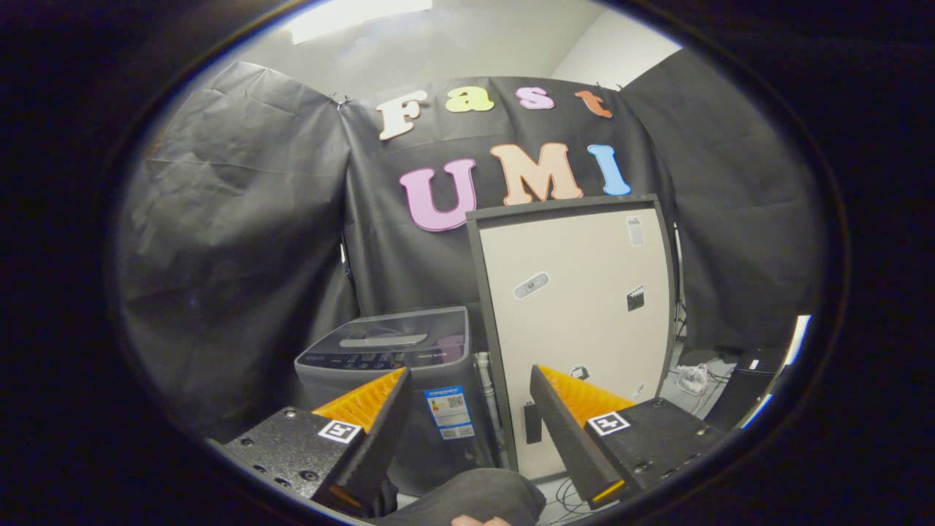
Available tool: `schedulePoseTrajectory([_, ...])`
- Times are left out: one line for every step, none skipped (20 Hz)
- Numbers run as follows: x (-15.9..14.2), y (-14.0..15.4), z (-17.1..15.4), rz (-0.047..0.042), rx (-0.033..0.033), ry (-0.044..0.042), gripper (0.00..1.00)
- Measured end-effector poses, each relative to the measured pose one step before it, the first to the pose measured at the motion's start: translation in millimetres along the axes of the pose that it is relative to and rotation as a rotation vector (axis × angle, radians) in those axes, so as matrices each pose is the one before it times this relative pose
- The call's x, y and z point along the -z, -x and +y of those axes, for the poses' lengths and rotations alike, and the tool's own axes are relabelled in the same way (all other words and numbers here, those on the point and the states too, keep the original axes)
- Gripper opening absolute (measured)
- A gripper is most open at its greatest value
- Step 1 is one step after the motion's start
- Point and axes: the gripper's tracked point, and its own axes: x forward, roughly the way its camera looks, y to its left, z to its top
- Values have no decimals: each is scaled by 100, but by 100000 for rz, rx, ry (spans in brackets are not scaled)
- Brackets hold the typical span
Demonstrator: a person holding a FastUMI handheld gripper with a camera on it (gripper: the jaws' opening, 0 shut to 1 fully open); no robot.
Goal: Put the clothes into the washing machine and then close the washing machine lid.
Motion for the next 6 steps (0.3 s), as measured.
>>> schedulePoseTrajectory([107, -55, -32, 306, -104, 898, 97])
schedulePoseTrajectory([232, 12, 31, 607, -328, 652, 97])
schedulePoseTrajectory([177, -41, 199, 595, -698, 619, 97])
schedulePoseTrajectory([39, 162, 41, 381, -127, 610, 97])
schedulePoseTrajectory([-6, -42, 1, -16, -296, 558, 97])
schedulePoseTrajectory([-88, 75, -10, -199, -70, 441, 97])
